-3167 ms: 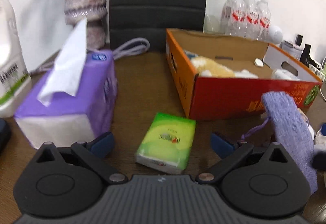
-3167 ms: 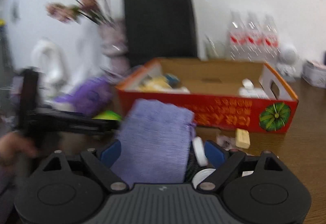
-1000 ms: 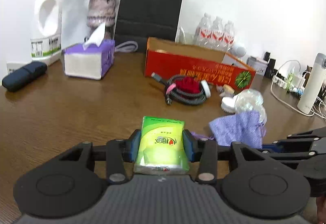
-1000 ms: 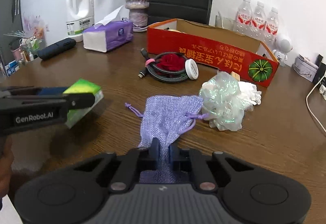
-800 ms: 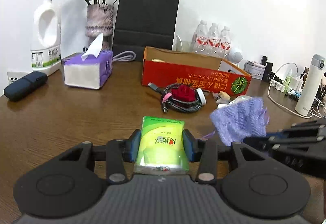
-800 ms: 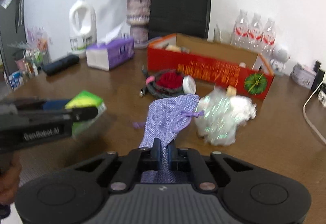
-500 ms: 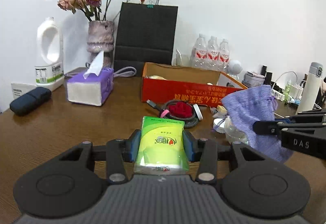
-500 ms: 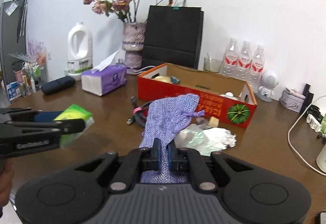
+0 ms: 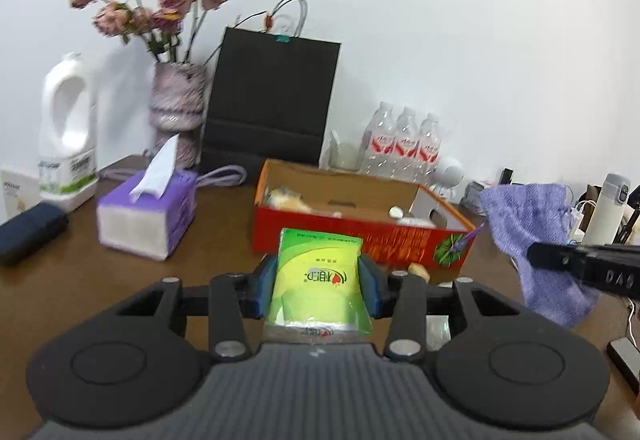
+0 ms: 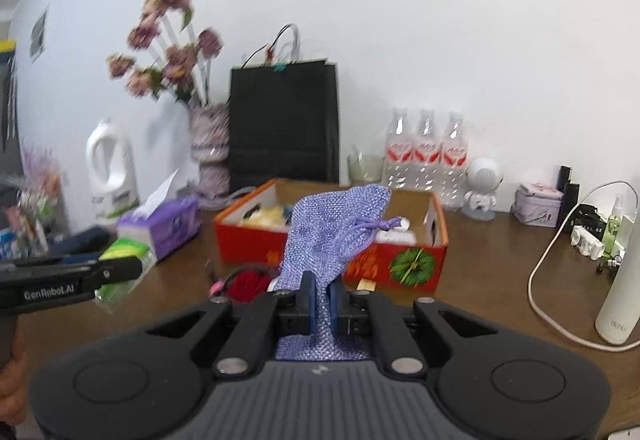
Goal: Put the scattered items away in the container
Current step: 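Carry the pouch and green pack into the cardboard box and open both tools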
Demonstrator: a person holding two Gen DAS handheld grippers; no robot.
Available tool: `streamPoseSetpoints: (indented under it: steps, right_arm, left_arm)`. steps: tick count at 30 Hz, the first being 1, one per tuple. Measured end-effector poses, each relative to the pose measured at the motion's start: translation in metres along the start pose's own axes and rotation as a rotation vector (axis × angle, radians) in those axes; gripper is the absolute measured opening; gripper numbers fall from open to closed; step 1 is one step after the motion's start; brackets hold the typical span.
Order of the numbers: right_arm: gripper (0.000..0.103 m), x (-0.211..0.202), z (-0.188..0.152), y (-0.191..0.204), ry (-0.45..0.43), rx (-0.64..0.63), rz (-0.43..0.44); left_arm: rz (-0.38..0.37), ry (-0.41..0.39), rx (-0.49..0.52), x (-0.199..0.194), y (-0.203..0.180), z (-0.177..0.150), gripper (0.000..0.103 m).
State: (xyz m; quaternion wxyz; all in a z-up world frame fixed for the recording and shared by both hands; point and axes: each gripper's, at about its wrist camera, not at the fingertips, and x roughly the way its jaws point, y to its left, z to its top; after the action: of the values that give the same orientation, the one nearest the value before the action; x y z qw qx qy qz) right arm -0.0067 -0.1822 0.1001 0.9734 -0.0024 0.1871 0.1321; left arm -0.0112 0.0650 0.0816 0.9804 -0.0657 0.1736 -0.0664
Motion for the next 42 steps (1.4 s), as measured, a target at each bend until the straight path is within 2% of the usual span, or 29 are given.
streamPoseSetpoints:
  steps: [3,6,9,11,14,17,19,20,22,24,25,26,27,28,31,32,34,36,37,38,39,40,42]
  right_arm:
    - [0.006,0.018,0.024,-0.015,-0.015,0.041,0.012]
    - [0.006,0.051,0.057,-0.027,-0.014,0.048,0.037]
    - [0.006,0.099,0.091,-0.042,0.016,0.073,0.06]
    - [0.006,0.146,0.111,-0.055,0.072,0.118,0.073]
    - [0.006,0.221,0.123,-0.072,0.189,0.199,0.073]
    - [0.006,0.297,0.122,-0.083,0.34,0.288,0.065]
    - [0.006,0.34,0.116,-0.086,0.427,0.329,0.061]
    - [0.006,0.356,0.112,-0.085,0.458,0.326,0.051]
    - [0.008,0.386,0.106,-0.079,0.514,0.252,-0.007]
    - [0.019,0.403,0.097,-0.076,0.569,0.213,-0.034]
    - [0.023,0.407,0.093,-0.077,0.581,0.21,-0.056]
    - [0.026,0.408,0.088,-0.079,0.587,0.214,-0.067]
    - [0.03,0.406,0.086,-0.082,0.592,0.226,-0.061]
    - [0.037,0.402,0.085,-0.086,0.589,0.249,-0.048]
    - [0.04,0.367,0.097,-0.09,0.524,0.283,-0.03]
    - [0.046,0.353,0.102,-0.089,0.497,0.277,-0.023]
    - [0.058,0.315,0.111,-0.082,0.434,0.239,0.012]
    - [0.064,0.28,0.116,-0.071,0.375,0.195,0.047]
    - [0.069,0.259,0.115,-0.064,0.346,0.163,0.071]
    - [0.078,0.241,0.112,-0.056,0.321,0.123,0.102]
    - [0.082,0.223,0.106,-0.047,0.301,0.076,0.137]
    - [0.084,0.207,0.098,-0.037,0.291,0.02,0.164]
    - [0.083,0.181,0.081,-0.015,0.296,-0.089,0.164]
  left_arm:
    - [0.001,-0.028,0.026,0.022,0.002,0.019,0.043]
    - [-0.018,-0.042,0.008,0.053,0.012,0.047,0.043]
    - [-0.043,-0.032,0.002,0.103,0.012,0.084,0.044]
    - [-0.027,-0.017,0.002,0.148,0.007,0.103,0.044]
    - [-0.037,0.079,-0.008,0.223,-0.003,0.116,0.044]
    - [0.012,0.238,0.004,0.303,-0.015,0.121,0.044]
    - [0.066,0.294,0.033,0.335,-0.023,0.12,0.044]
    - [0.067,0.325,0.057,0.347,-0.026,0.119,0.045]
    - [0.069,0.396,0.069,0.367,-0.025,0.114,0.047]
    - [0.057,0.454,0.02,0.376,-0.016,0.111,0.048]
    - [0.045,0.448,-0.018,0.374,-0.011,0.113,0.057]
    - [0.036,0.421,-0.051,0.368,-0.006,0.114,0.074]
    - [0.029,0.398,-0.061,0.362,-0.003,0.116,0.082]
    - [0.029,0.381,-0.054,0.356,-0.001,0.117,0.084]
    - [0.049,0.337,-0.025,0.319,-0.002,0.119,0.082]
    - [0.052,0.307,-0.032,0.301,-0.002,0.118,0.084]
    - [0.023,0.259,-0.048,0.252,0.004,0.11,0.088]
    - [-0.01,0.199,-0.042,0.199,0.011,0.097,0.096]
    - [-0.004,0.159,-0.031,0.168,0.015,0.089,0.101]
    - [0.021,0.116,-0.016,0.139,0.017,0.081,0.103]
    - [0.071,0.07,-0.003,0.108,0.019,0.068,0.103]
    - [0.112,0.044,0.003,0.085,0.02,0.057,0.103]
    - [0.143,0.026,-0.016,0.044,0.028,0.031,0.103]
